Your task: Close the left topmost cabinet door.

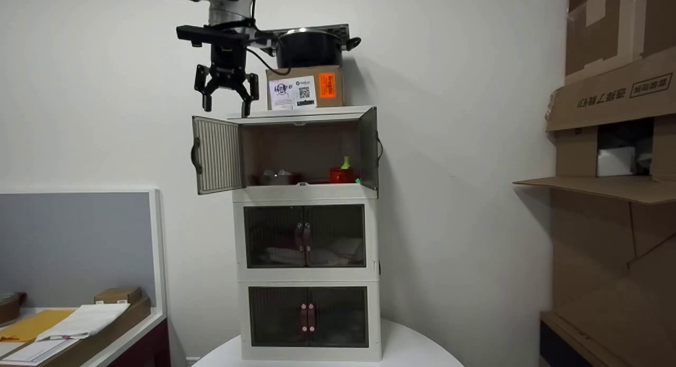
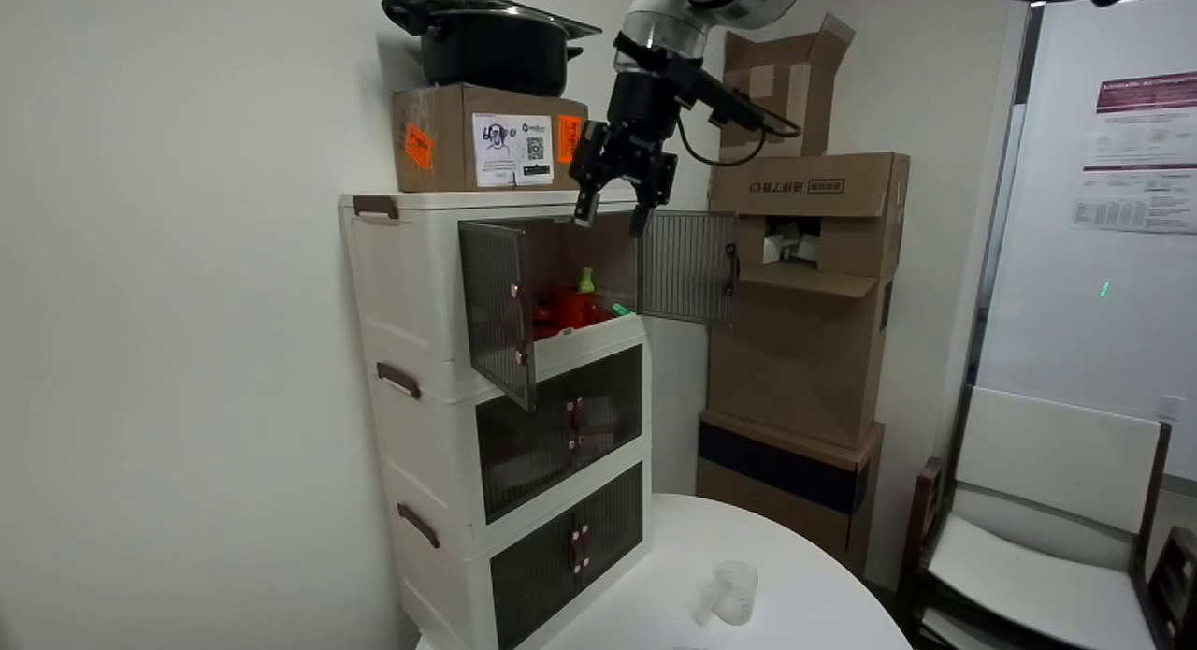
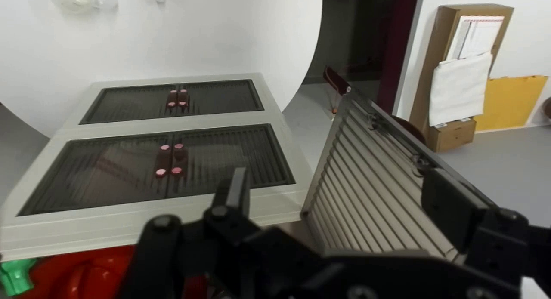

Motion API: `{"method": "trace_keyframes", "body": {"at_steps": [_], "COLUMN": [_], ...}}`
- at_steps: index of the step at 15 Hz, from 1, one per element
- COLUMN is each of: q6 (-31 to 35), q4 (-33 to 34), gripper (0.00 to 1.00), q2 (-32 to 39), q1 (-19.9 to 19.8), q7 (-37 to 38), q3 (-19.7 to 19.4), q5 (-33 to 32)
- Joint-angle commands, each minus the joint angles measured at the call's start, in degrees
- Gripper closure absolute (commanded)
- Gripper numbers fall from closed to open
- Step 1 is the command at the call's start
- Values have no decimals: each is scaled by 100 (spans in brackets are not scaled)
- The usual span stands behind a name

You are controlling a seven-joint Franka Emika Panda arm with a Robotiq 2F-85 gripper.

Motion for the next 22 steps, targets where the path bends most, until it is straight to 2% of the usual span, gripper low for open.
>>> {"method": "trace_keyframes", "body": {"at_steps": [1, 6, 12, 22], "q6": [-415, -482, -828, -817], "q4": [890, 1499, 1974, 2141], "gripper": [0, 0, 0, 0], "q2": [777, 1356, 1603, 1805], "q1": [140, 271, 255, 279], "q7": [124, 349, 378, 289], "q3": [206, 506, 559, 596], "q5": [264, 425, 398, 393]}}
